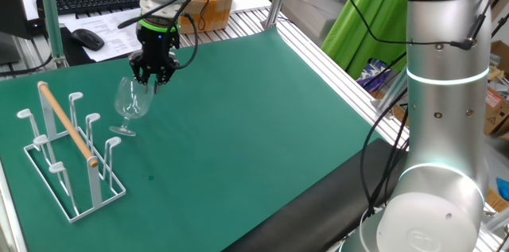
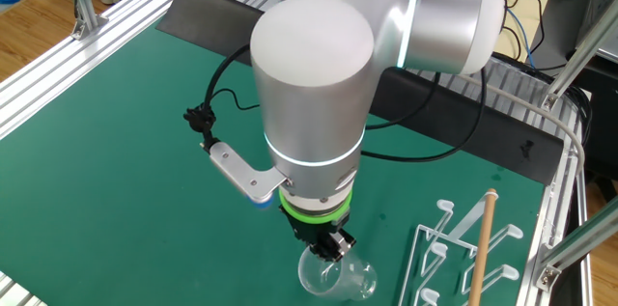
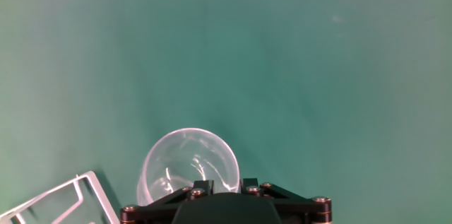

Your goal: Put the cup on the cup rack

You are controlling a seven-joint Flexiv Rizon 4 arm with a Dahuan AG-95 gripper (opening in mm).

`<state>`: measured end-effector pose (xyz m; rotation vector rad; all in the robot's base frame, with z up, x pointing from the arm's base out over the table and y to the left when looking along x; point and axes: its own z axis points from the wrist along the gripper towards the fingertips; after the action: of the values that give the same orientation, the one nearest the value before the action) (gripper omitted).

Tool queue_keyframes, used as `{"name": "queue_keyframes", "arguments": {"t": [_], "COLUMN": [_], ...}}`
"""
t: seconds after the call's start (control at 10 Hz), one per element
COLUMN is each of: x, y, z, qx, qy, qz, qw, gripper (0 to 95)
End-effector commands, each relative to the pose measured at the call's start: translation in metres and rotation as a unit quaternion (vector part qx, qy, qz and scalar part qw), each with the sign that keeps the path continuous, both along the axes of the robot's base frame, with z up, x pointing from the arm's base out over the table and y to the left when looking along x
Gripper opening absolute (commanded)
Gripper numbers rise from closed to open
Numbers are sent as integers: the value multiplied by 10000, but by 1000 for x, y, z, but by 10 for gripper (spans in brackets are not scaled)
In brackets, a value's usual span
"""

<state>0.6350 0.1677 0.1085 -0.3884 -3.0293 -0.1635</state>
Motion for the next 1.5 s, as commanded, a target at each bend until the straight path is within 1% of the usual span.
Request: {"name": "queue_keyframes", "arguments": {"t": [0.1,0.2,0.4,0.5,0.6,0.8,0.9,1.0,1.2,1.3,1.4,1.5], "x": [1,1,2,4,6,8,8,8,8,8,9,9], "y": [0,0,0,-1,-2,-2,-2,-3,-3,-2,-2,-2], "z": [-1,-1,-3,-3,-3,-5,-5,-4,-4,-6,-8,-9], "qx": [0,-1,-10,-10,10,-15,-9,-7,-3,-7,-53,-64], "qy": [-5,-11,-84,-141,-139,-182,-171,-114,-106,-148,-214,-247], "qz": [-10,-10,-17,-21,-25,-38,-46,-39,-44,-84,-92,-94], "qw": [10000,10000,10000,9999,9999,9998,9998,9999,9999,9999,9997,9996], "gripper": [0,0,0,0,0,0,0,0,0,0,0,0]}}
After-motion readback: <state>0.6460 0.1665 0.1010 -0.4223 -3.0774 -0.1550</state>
